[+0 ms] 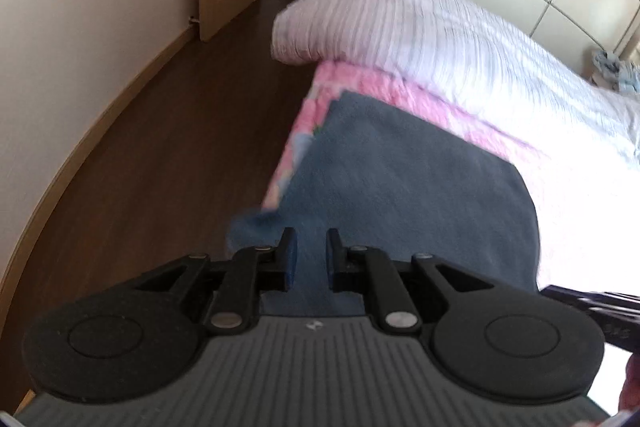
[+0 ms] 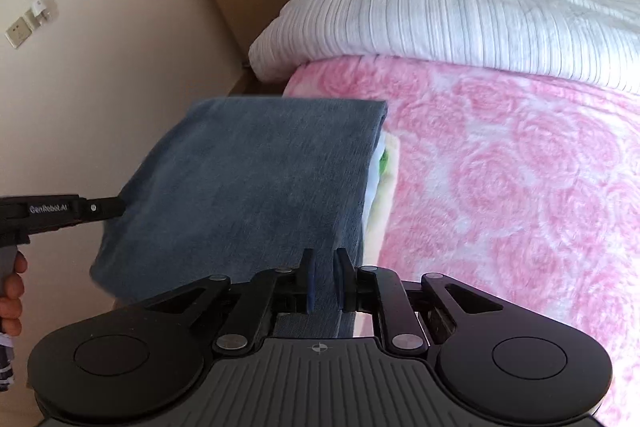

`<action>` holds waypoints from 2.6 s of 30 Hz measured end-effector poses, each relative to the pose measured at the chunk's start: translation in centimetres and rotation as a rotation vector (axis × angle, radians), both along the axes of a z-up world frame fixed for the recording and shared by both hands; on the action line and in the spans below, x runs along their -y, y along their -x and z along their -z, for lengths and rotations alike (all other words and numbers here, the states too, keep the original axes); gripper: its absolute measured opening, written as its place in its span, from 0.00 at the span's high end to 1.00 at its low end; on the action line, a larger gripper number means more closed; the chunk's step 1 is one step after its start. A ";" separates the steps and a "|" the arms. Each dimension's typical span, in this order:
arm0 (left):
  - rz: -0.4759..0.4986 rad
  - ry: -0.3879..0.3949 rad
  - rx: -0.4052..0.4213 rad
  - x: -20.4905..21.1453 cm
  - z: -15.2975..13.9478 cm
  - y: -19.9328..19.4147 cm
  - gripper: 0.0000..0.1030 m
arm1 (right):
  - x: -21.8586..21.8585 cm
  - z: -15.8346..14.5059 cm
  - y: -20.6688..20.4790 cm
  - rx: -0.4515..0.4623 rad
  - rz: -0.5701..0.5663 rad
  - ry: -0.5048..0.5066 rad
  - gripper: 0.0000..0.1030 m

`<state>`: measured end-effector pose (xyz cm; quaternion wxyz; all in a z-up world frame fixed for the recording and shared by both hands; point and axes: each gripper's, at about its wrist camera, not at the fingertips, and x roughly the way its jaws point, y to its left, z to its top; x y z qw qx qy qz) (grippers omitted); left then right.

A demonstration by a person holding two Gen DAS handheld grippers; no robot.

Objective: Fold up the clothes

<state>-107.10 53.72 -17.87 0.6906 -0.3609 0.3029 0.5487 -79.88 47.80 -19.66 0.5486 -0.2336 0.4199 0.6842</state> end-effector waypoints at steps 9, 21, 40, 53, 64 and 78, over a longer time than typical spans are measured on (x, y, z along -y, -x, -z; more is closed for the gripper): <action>-0.037 0.029 -0.099 3.2 -3.0 -2.0 0.78 | -0.6 -1.7 1.6 0.067 -0.084 0.086 0.70; 0.004 -0.026 -0.167 9.4 -10.3 -6.5 0.64 | 5.8 -6.8 1.5 0.100 -0.090 0.051 0.50; -0.012 -0.007 -0.267 14.1 -11.5 -10.3 0.48 | 11.5 -11.4 0.4 0.181 -0.121 -0.004 0.41; -0.041 -0.055 -0.275 15.8 -11.1 -11.0 0.40 | 12.8 -11.6 0.0 0.195 -0.086 -0.013 0.41; -0.092 -0.069 -0.290 16.4 -10.9 -13.1 0.40 | 12.8 -12.0 -3.0 0.191 -0.071 -0.009 0.41; -0.478 -0.047 -0.333 22.6 -12.5 -23.8 0.39 | 12.6 -13.4 -12.4 0.187 -0.461 -0.070 0.41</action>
